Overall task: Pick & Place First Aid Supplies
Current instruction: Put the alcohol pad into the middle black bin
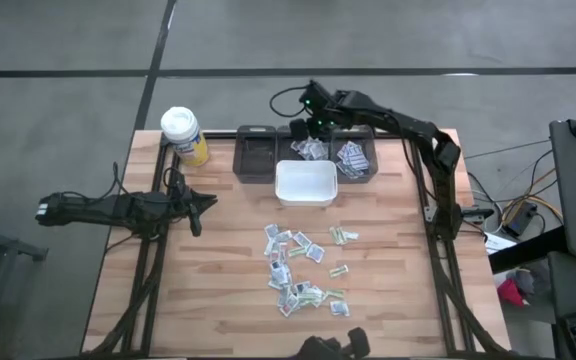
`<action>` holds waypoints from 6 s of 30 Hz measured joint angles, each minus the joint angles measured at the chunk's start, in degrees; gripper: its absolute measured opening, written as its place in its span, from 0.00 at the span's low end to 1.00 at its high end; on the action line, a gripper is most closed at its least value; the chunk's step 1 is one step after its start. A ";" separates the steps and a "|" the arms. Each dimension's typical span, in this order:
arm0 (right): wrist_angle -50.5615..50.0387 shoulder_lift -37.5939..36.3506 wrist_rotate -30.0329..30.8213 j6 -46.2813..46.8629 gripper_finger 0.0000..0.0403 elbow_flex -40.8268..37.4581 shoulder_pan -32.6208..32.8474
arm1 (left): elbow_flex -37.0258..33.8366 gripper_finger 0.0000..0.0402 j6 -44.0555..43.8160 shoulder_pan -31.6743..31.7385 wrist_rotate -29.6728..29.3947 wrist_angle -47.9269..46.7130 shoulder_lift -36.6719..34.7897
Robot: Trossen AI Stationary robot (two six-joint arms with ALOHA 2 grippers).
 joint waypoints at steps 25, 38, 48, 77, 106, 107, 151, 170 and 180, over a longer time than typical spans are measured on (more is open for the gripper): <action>12.41 1.03 1.17 -30.38 0.02 -12.76 -2.24 | 0.00 0.13 -0.63 -0.01 0.00 0.00 0.00; 12.78 2.72 -0.75 -38.40 0.02 -11.99 -2.19 | 0.00 0.13 -0.69 0.01 0.00 -0.02 0.00; 13.41 3.59 -2.09 -39.51 0.18 -11.99 -2.45 | 0.00 0.13 -1.83 0.01 0.00 -0.02 0.02; -1.78 -9.09 -37.71 -17.53 0.17 -9.17 12.64 | 0.00 0.13 -2.99 0.01 0.00 -0.55 0.02; -10.27 -8.90 -18.95 11.90 0.36 -18.18 39.22 | 0.00 0.13 -3.15 -0.01 0.07 -0.35 0.02; -9.96 -8.90 -17.96 11.81 0.37 -19.21 39.15 | 0.00 0.13 -3.17 0.00 0.07 -0.35 0.02; 8.39 1.89 -18.39 0.33 0.35 -31.09 35.23 | 0.00 0.13 -3.43 0.00 3.02 0.96 0.02; 4.10 3.49 -9.23 2.26 0.06 -29.98 37.75 | 0.00 0.13 -3.45 0.01 3.04 0.90 0.04; -5.21 -0.64 -21.79 -19.27 0.02 -21.33 37.37 | 0.00 0.13 -3.48 0.00 3.04 0.91 0.04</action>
